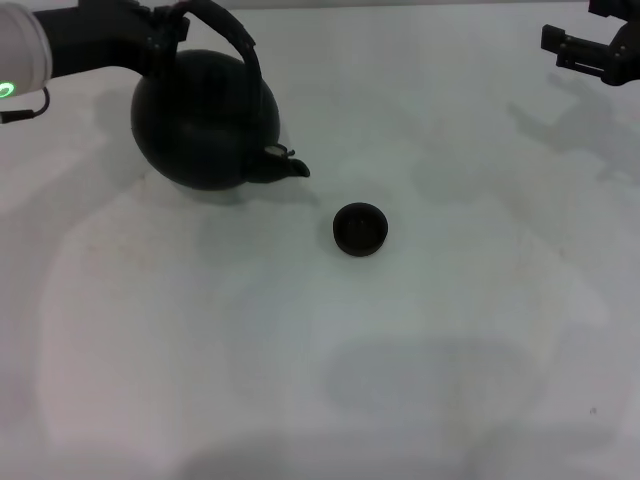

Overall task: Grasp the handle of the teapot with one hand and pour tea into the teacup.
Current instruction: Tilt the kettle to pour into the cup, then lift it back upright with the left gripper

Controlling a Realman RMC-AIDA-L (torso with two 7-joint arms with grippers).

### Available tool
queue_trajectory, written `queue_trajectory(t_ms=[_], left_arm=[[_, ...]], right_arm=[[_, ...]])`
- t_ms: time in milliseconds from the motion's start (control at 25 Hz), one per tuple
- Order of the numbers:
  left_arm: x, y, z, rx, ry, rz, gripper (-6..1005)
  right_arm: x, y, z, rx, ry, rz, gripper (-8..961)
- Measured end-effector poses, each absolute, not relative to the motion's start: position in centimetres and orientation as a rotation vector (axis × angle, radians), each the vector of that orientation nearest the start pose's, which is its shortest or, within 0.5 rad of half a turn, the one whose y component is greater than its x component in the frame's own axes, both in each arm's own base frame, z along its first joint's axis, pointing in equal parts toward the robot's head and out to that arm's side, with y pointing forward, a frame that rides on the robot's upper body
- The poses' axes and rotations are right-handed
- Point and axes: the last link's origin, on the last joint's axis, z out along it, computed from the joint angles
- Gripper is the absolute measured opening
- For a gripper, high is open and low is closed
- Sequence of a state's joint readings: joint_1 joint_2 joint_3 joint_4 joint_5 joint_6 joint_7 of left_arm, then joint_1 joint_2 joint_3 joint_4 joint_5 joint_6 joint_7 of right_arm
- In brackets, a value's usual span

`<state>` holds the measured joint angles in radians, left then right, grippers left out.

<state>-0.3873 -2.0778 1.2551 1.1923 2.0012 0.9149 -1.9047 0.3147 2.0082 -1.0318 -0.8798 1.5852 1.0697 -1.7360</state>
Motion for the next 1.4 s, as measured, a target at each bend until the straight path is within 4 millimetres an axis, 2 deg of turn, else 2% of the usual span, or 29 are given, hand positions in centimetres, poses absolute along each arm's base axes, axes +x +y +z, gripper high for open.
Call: queue_trajectory(t_ms=[360, 560, 760, 1400], left_arm=[[-20.3, 39.5, 2.4, -2.361, -0.491, -0.156, 137], [-19.3, 39.5, 1.6, -2.378, -0.432, -0.055, 131], [-17.8, 39.2, 0.5, -2.404, -0.375, -0.005, 125], [-16.0, 39.5, -0.2, -2.393, -0.284, 0.075, 114]], right_arm=[[29.7, 35.9, 5.9, -2.241, 0.598, 0.56, 835], [29.5, 36.0, 5.9, -2.247, 0.592, 0.561, 828], [29.4, 36.1, 5.8, -2.248, 0.589, 0.561, 819], [29.6, 36.3, 5.9, -2.237, 0.59, 0.554, 792]])
